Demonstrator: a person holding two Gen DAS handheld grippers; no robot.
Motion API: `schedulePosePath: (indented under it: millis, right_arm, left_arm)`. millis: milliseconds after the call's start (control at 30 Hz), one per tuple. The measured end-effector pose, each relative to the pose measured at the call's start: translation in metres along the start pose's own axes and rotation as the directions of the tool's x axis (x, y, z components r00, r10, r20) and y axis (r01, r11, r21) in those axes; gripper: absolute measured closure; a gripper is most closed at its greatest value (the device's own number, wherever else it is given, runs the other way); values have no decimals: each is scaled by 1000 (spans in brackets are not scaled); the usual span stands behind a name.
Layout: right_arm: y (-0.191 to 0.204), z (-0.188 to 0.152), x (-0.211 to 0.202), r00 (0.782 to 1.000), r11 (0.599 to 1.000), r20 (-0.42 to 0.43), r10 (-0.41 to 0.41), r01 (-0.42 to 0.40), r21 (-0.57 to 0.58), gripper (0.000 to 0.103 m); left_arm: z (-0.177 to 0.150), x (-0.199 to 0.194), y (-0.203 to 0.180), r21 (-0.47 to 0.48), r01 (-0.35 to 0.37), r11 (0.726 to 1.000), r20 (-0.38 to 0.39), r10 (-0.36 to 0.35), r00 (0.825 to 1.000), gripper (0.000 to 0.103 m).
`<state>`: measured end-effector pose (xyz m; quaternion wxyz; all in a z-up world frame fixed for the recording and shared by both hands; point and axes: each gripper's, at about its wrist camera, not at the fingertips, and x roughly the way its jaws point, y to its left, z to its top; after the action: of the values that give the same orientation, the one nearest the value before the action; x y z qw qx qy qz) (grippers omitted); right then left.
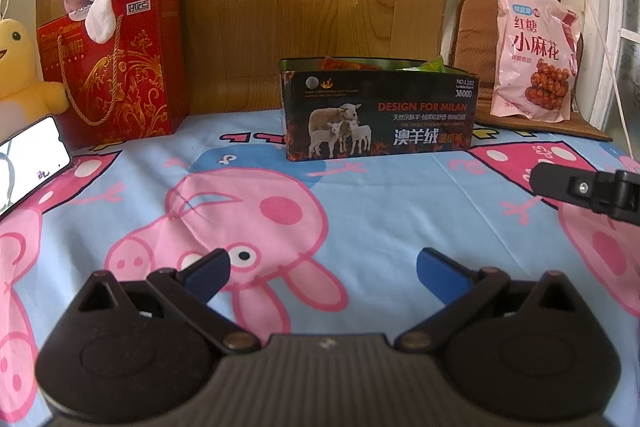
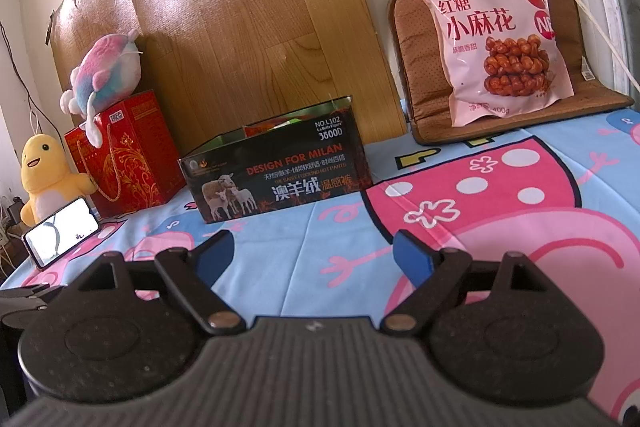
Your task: Organize snacks
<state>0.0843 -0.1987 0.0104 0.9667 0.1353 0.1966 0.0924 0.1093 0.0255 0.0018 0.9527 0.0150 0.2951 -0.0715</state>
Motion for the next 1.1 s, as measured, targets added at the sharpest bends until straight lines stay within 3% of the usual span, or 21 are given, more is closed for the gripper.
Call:
schedulePosePath:
  millis: [1100]
  right_arm:
    - [1, 0, 0, 1000, 1000, 0, 6, -6, -1, 14]
  left_arm:
    - [0, -1, 1, -11, -2, 1000, 3, 2, 1000, 0]
